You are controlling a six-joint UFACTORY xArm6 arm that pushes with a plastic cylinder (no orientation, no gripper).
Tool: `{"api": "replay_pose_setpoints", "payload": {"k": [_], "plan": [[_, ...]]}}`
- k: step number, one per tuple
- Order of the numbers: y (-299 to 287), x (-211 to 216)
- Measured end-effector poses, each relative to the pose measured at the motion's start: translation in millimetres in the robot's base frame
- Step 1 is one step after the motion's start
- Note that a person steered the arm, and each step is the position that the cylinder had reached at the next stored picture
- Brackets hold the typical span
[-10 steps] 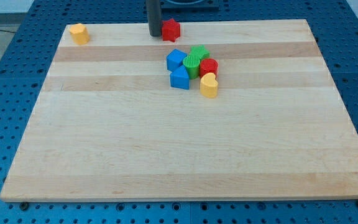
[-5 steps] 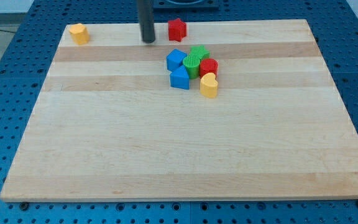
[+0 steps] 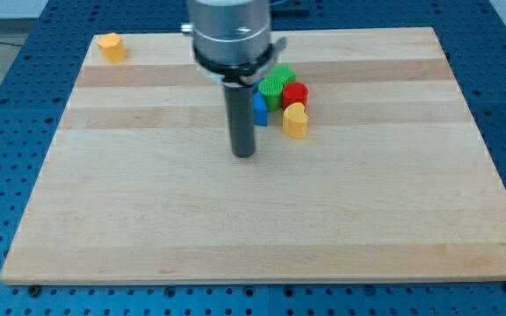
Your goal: Slide the yellow heart parallel to the red star
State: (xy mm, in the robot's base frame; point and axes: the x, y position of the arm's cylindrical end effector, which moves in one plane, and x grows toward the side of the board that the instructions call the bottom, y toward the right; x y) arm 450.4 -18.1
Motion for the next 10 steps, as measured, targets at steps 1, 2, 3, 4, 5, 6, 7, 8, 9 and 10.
{"api": "replay_pose_setpoints", "payload": {"k": [1, 2, 3, 4, 5, 6, 7, 8, 9, 10], "plan": [[16, -14], [20, -32], [50, -38], [68, -38], [93, -38], [105, -38], [114, -46], [133, -59], [156, -59], [174, -59]]}}
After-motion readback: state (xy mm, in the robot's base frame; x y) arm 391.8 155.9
